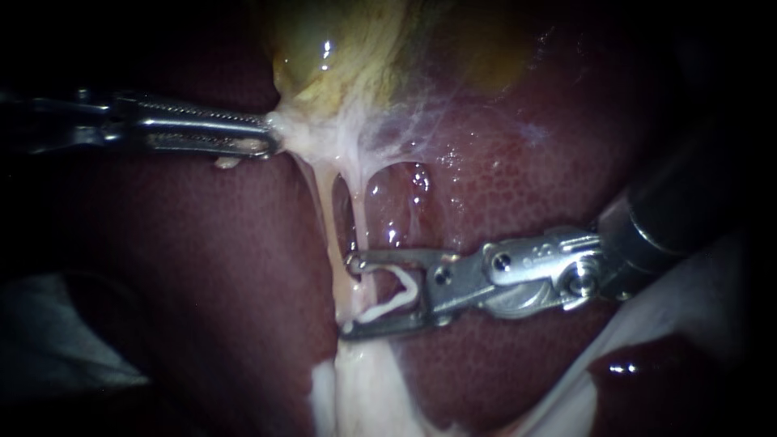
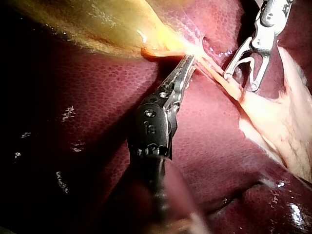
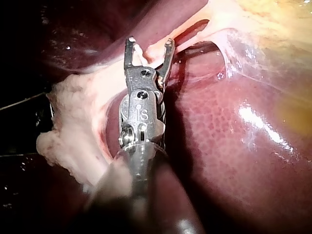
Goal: Clipping first clip left tube
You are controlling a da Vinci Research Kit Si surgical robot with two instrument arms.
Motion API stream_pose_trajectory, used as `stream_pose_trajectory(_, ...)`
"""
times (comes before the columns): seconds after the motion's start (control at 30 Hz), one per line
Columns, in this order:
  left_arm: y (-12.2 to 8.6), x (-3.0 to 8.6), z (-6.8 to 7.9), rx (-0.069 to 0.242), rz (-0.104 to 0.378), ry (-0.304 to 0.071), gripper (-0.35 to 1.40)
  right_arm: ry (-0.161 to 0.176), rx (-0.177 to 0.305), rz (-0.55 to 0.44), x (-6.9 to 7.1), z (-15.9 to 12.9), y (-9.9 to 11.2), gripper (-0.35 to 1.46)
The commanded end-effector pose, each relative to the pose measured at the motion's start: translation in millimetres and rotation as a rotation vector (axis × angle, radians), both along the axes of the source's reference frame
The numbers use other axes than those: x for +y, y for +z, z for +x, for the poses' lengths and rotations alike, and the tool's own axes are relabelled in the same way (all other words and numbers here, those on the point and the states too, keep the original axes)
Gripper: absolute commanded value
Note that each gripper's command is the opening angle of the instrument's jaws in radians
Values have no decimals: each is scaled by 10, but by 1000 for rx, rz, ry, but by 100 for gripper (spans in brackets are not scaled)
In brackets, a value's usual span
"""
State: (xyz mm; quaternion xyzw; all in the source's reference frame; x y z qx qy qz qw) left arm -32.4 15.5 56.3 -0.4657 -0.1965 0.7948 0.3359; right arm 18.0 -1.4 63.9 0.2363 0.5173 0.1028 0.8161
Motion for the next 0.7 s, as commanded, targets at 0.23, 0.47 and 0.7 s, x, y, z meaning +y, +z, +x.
stream_pose_trajectory(0.23,0,-1,0,0,0,0,-35,-13,8,6,2,-1,18,50)
stream_pose_trajectory(0.47,1,-1,0,1,-1,0,-35,-59,46,3,-1,12,32,50)
stream_pose_trajectory(0.7,0,-1,0,1,-1,0,-35,-69,128,25,-3,35,35,49)
